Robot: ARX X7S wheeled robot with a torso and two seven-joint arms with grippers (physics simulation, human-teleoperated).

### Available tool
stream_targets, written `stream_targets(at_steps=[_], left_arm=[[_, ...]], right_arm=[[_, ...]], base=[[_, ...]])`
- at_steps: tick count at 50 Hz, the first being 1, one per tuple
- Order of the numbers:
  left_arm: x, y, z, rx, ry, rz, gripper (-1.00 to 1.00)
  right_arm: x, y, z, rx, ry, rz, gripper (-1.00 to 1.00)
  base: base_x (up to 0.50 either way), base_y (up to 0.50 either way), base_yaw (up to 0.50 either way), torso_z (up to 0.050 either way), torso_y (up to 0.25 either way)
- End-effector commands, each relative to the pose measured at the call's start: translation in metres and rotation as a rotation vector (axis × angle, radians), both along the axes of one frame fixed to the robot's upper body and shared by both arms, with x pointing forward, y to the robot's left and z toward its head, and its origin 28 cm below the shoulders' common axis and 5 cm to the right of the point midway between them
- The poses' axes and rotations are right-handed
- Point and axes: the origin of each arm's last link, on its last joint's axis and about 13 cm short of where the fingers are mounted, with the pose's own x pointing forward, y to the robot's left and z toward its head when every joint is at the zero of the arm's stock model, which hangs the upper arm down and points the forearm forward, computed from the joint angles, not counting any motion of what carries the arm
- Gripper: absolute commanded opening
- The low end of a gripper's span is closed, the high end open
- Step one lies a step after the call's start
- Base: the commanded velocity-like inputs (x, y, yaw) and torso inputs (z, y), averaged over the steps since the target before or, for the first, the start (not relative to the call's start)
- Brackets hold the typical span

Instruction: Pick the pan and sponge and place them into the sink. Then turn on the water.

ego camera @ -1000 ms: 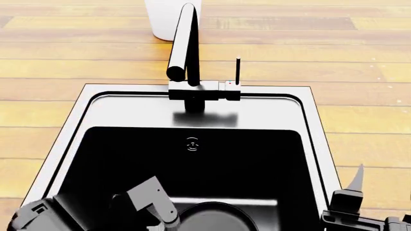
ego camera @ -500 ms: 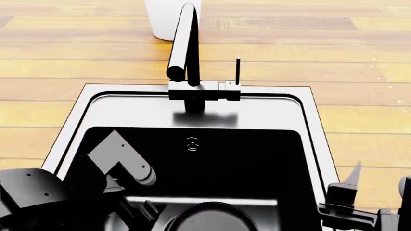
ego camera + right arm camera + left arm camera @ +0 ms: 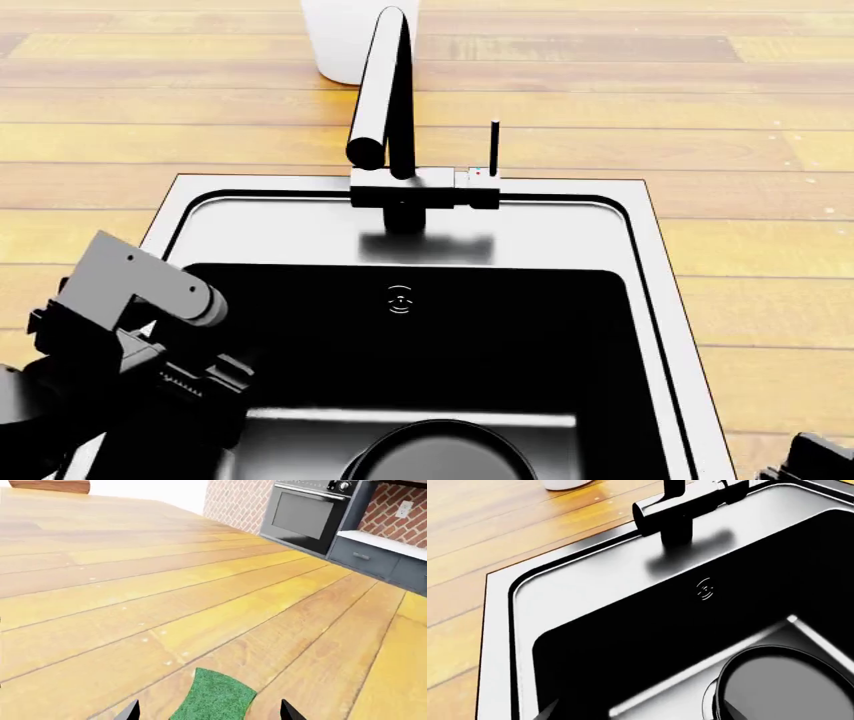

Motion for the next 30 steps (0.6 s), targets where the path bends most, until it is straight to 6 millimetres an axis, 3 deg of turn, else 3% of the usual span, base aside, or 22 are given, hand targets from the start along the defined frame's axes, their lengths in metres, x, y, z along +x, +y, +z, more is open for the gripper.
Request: stream_targets(at_steps=[1, 7, 8, 17, 30], left_arm=[[-0.011, 0.006, 0.003, -0.009, -0.021, 0.053, 1.0], [-0.012, 0.009, 0.005, -0.009, -0.023, 0.054, 1.0], [-0.011, 0.007, 0.005, -0.01, -0.023, 0.055, 1.0], [-0.009, 0.006, 0.005, 0.002, -0.017, 0.053, 1.0], [-0.01, 0.006, 0.004, -0.011, -0.018, 0.06, 1.0]], right_arm=[[-0.016, 0.003, -0.012, 0.121, 0.061, -0.235, 1.0], [-0.011, 0.005, -0.001, 0.133, 0.049, -0.17, 1.0], [-0.009, 0.004, 0.002, 0.199, 0.026, -0.146, 1.0], [0.012, 0.019, 0.042, 0.298, -0.074, -0.092, 1.0], [0.034, 0.013, 0.063, 0.37, -0.077, -0.245, 1.0]], base=[[0.0, 0.0, 0.0, 0.0, 0.0], [0.0, 0.0, 0.0, 0.0, 0.0], [0.0, 0.0, 0.0, 0.0, 0.0], [0.0, 0.0, 0.0, 0.0, 0.0], [0.0, 0.0, 0.0, 0.0, 0.0]])
